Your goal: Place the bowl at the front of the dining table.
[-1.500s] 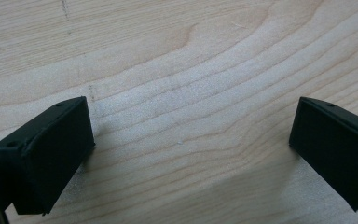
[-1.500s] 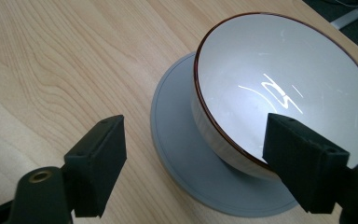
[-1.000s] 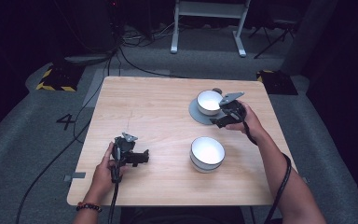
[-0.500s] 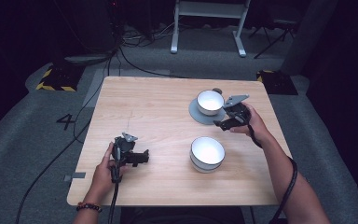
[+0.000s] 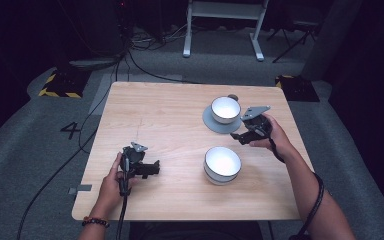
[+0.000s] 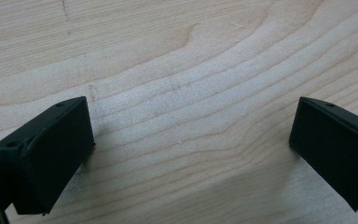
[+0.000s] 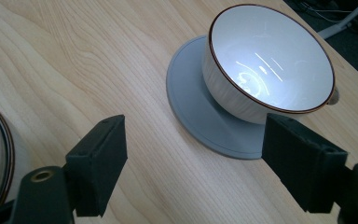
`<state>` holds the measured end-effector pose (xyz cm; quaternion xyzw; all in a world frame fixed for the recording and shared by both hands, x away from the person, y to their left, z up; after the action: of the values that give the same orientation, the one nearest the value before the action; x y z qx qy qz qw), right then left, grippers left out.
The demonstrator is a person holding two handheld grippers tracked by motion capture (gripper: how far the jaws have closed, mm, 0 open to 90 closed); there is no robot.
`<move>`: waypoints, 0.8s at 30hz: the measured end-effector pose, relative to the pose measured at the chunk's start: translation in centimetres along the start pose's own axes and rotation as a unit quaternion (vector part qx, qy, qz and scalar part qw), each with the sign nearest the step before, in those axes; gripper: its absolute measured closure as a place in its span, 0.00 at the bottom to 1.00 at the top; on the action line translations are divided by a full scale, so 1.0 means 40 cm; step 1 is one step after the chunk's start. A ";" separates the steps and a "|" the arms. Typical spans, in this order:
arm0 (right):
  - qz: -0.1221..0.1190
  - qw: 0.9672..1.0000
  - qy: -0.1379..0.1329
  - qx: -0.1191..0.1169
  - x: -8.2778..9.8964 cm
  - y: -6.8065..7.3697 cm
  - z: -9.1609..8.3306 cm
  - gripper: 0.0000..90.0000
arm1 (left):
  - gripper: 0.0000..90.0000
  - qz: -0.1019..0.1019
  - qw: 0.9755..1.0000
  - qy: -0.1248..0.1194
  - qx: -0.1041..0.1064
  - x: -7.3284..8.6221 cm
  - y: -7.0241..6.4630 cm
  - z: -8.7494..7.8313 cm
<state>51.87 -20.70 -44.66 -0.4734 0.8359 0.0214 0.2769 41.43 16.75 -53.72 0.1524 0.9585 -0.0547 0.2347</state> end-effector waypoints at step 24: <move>0.007 1.000 0.000 0.013 0.081 0.013 -0.043 0.25 | 0.00 0.000 1.000 0.000 0.000 0.000 0.000 0.000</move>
<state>49.40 -23.47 -44.89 -0.4637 0.8396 0.0123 0.2826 41.43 16.76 -53.72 0.1526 0.9585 -0.0546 0.2347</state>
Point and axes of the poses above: each handheld gripper's, and its own axes: z roughly forward along the jaws, x roughly out of its underside, y roughly to its left, the point moved 4 cm from there along z, roughly forward along the jaws, and after that the axes turned 13 degrees about y, right-handed, at the moved point
